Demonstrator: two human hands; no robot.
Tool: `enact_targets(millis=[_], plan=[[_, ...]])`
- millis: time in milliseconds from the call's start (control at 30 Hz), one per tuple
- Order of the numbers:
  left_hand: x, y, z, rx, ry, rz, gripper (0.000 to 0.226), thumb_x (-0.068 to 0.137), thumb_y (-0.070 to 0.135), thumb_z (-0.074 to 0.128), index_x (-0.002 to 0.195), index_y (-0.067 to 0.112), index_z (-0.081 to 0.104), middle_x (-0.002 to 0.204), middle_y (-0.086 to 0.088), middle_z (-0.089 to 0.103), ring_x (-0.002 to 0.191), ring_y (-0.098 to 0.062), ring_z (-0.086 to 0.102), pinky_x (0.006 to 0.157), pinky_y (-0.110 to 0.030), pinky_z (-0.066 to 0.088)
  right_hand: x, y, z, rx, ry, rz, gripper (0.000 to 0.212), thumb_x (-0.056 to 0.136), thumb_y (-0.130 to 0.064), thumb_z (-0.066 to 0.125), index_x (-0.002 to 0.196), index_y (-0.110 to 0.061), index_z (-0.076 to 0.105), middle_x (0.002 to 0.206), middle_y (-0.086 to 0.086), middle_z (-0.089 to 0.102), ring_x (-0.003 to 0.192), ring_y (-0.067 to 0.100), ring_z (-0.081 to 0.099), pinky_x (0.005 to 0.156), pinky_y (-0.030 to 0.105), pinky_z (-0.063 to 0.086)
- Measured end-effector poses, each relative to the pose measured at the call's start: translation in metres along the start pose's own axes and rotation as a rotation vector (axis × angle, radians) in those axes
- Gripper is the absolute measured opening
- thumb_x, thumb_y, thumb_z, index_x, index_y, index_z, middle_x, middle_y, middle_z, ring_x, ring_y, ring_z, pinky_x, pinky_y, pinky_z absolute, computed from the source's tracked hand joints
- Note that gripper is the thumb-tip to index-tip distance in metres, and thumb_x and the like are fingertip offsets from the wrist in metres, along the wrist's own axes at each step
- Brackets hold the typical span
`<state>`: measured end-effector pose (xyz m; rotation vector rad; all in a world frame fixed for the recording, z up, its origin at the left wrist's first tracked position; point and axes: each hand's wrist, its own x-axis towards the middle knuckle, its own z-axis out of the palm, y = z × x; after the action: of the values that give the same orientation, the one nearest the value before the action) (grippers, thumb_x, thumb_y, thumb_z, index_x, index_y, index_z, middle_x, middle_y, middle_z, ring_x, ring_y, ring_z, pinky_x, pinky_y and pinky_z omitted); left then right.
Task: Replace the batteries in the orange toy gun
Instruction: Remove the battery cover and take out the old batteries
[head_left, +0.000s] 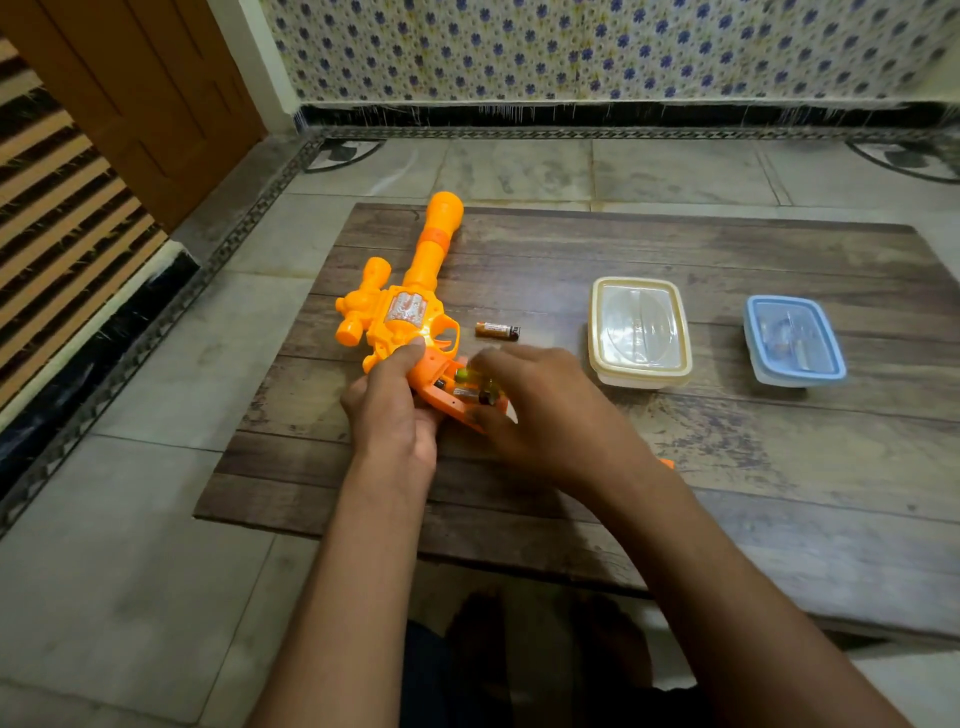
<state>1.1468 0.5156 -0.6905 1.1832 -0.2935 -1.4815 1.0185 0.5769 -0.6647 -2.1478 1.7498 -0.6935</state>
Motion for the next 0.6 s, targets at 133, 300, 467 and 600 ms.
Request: enact_targets(millis=[133, 300, 467, 600], plan=[[0.002, -0.001, 0.000, 0.011, 0.012, 0.020, 0.017, 0.088, -0.007, 0.070, 0.090, 0.010, 0.067, 0.088, -0.012, 0.075, 0.084, -0.030, 0.074, 0.088, -0.060, 0.060, 0.004, -0.002, 0.004, -0.044, -0.016, 0.007, 0.020, 0.090, -0.016, 0.067, 0.109, -0.009, 0.069, 0.104, 0.011, 0.071, 0.094, 0.033, 0.066, 0.078, 0.045, 0.054], [-0.002, 0.002, 0.002, 0.005, 0.021, 0.031, 0.018, 0.088, -0.007, 0.071, 0.088, 0.010, 0.066, 0.079, -0.009, 0.076, 0.079, -0.028, 0.074, 0.089, -0.062, 0.060, 0.005, 0.004, 0.004, 0.092, 0.266, 0.057, 0.011, 0.077, 0.002, 0.072, 0.084, -0.006, 0.073, 0.078, 0.011, 0.073, 0.073, 0.030, 0.067, 0.063, 0.035, 0.047], [-0.002, 0.002, 0.002, 0.034, 0.043, 0.031, 0.032, 0.085, -0.003, 0.075, 0.116, 0.002, 0.068, 0.111, -0.024, 0.075, 0.101, -0.044, 0.075, 0.089, -0.067, 0.058, 0.023, 0.016, 0.012, 0.033, 0.397, 0.169, 0.006, 0.083, -0.005, 0.073, 0.088, -0.009, 0.071, 0.084, 0.012, 0.075, 0.079, 0.034, 0.069, 0.065, 0.042, 0.056], [-0.005, 0.001, 0.002, 0.093, 0.069, 0.098, 0.032, 0.081, 0.001, 0.078, 0.112, 0.000, 0.069, 0.106, -0.024, 0.077, 0.097, -0.045, 0.076, 0.085, -0.067, 0.060, 0.043, 0.024, 0.024, -0.061, 0.250, 0.312, 0.005, 0.085, -0.012, 0.071, 0.088, -0.015, 0.068, 0.084, 0.013, 0.069, 0.079, 0.037, 0.067, 0.066, 0.043, 0.058]])
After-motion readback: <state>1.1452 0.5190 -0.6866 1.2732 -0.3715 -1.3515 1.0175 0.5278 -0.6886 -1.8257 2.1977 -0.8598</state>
